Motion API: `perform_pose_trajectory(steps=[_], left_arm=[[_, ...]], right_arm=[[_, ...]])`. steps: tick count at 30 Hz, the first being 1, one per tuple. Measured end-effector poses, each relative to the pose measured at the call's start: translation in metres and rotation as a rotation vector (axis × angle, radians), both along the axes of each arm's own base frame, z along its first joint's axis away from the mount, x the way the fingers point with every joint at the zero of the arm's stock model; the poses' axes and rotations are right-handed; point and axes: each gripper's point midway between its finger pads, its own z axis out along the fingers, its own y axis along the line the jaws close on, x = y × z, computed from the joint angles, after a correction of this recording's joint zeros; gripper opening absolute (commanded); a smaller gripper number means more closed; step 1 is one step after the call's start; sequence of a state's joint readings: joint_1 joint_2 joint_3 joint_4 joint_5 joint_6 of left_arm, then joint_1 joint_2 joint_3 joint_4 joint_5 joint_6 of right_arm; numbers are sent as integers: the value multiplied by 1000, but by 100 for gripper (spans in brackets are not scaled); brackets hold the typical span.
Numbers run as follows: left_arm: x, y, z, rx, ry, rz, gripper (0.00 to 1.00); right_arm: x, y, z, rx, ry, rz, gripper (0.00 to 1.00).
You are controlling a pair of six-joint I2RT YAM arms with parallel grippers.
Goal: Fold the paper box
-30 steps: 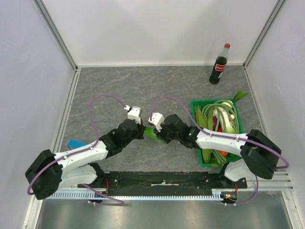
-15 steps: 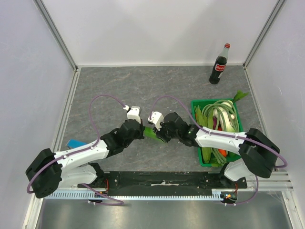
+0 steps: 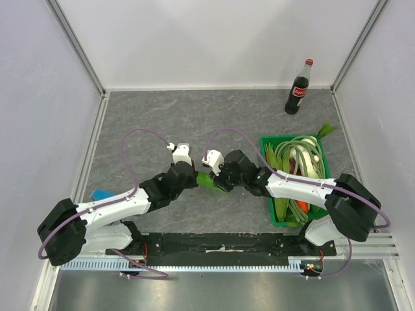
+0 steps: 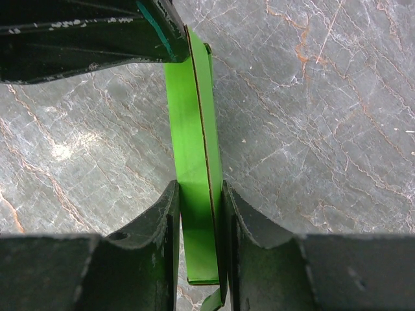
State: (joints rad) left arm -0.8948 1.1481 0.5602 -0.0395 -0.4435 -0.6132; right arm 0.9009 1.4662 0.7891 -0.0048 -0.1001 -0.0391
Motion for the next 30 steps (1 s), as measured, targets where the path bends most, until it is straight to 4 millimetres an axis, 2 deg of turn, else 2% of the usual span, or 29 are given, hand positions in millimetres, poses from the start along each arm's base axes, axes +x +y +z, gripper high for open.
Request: perform_pose_trajectory(steps=[3, 6, 7, 12, 14, 18, 26, 30], left_arm=[[1, 0, 0, -11, 3, 18, 2], [1, 0, -1, -30, 6, 35, 2], [1, -1, -1, -40, 7, 42, 2], [1, 10, -2, -21, -6, 112, 2], [2, 15, -4, 0, -6, 148, 2], [4, 19, -5, 32, -7, 191, 2], [2, 18, -4, 55, -2, 186, 2], [-3, 15, -1, 46, 9, 145, 2]], right_arm=[[0, 0, 0, 3, 2, 0, 29], [0, 0, 0, 10, 12, -4, 43], [0, 0, 1, 14, 19, -11, 53], [18, -10, 3, 16, 68, -148, 65], [24, -13, 2, 9, 104, -209, 67], [23, -14, 3, -2, 158, -263, 68], [22, -18, 1, -32, 147, -242, 72], [23, -18, 7, -33, 116, -219, 70]])
